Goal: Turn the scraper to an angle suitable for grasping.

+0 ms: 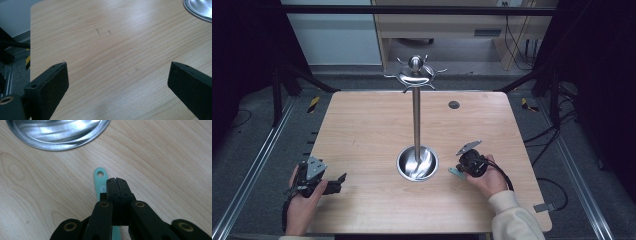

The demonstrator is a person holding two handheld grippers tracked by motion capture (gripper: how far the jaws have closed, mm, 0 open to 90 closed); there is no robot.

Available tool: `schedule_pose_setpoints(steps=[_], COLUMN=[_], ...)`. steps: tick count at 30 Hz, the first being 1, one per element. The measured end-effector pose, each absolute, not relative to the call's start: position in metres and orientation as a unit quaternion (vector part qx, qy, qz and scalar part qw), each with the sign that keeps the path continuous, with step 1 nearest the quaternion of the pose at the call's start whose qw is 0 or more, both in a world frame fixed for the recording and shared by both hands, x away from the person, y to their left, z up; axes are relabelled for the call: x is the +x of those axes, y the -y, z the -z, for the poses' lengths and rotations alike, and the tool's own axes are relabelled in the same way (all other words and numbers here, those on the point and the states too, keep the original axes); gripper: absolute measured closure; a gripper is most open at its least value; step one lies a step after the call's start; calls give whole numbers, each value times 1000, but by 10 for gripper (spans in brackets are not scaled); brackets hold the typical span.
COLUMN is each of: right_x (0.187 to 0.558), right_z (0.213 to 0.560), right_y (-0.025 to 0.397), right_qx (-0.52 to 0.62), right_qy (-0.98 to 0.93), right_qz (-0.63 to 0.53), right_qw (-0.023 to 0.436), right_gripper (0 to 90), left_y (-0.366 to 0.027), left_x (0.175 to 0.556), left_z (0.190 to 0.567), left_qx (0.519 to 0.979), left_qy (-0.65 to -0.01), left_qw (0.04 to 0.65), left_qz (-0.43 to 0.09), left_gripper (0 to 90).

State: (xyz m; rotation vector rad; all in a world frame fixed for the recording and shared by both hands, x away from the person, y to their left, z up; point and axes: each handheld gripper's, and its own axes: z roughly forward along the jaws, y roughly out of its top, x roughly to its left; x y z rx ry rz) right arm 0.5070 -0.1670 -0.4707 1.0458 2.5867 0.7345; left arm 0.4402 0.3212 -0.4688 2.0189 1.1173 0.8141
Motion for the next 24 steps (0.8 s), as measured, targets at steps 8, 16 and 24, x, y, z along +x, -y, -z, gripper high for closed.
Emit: schedule_pose_setpoints(steps=[8,16,24], right_x=[504,503,508], right_z=[459,442,439], right_y=[166,164,161], right_qx=[350,328,311], right_qy=[-891,-909,-925], right_qz=[-258,-224,-187], right_qw=[133,125,109], right_gripper=[900,883,866], left_y=[-318,-320,-317], left_x=[439,436,435], left_z=[470,468,469], left_qx=[780,776,779], left_qy=[-425,-426,-424], left_qw=[341,344,339], left_qz=[-308,-313,-313], left_gripper=[32,32,31])
